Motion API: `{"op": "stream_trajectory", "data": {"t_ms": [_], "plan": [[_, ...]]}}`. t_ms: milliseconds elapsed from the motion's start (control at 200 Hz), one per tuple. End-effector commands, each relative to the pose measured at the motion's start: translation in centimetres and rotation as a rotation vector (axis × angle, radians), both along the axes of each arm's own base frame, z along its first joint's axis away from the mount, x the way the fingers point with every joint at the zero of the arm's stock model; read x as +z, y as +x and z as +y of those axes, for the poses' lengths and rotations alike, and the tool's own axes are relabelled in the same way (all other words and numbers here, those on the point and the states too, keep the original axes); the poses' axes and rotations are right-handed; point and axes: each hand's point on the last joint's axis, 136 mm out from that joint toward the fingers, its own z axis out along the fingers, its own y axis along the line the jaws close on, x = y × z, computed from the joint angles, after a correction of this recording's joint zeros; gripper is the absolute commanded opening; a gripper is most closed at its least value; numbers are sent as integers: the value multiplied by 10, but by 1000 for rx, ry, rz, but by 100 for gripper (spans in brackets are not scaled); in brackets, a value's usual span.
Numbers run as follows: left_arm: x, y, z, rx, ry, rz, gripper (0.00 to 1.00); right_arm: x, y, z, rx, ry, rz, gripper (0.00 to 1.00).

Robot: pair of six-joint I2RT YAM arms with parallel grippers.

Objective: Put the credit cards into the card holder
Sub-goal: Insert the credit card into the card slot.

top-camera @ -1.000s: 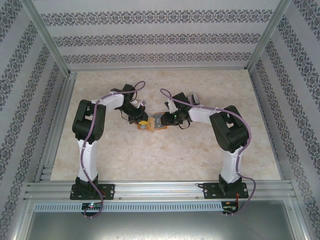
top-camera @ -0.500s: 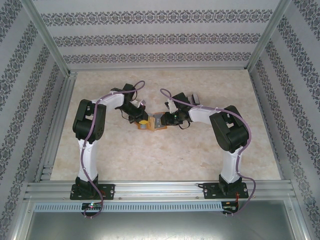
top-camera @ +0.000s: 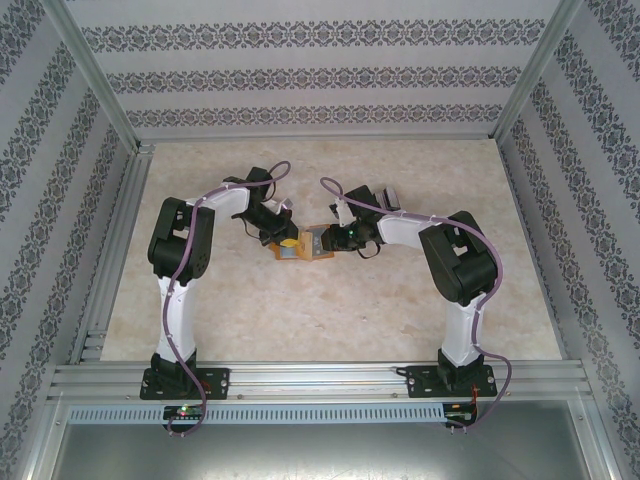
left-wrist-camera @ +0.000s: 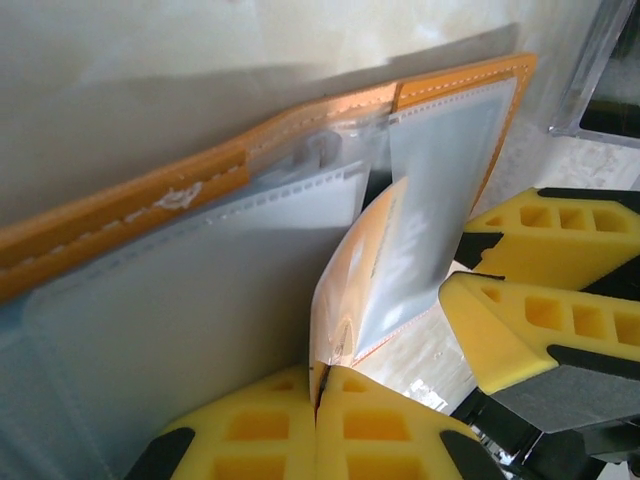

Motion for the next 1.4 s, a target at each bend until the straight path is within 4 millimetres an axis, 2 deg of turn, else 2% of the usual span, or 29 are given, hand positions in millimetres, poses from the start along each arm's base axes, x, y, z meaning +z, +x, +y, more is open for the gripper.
{"op": "stream_trajectory", "data": {"t_ms": [0,120,650,894,1394], "plan": [[-29,5,9,38,99,-20,0,-22,-18,-9,12,-34,76,29],[-34,9,14,74,135,-49,0,-20,-18,-9,14,-32,73,29],[-28,22,24,162,181,-165,0,-19,-19,-11,15,-34,71,29],[-37,15,8,128,152,-133,0,-18,-19,-12,17,-37,71,29],[-37,6,-26,55,96,-100,0,-21,-20,-11,18,-36,79,29]]}}
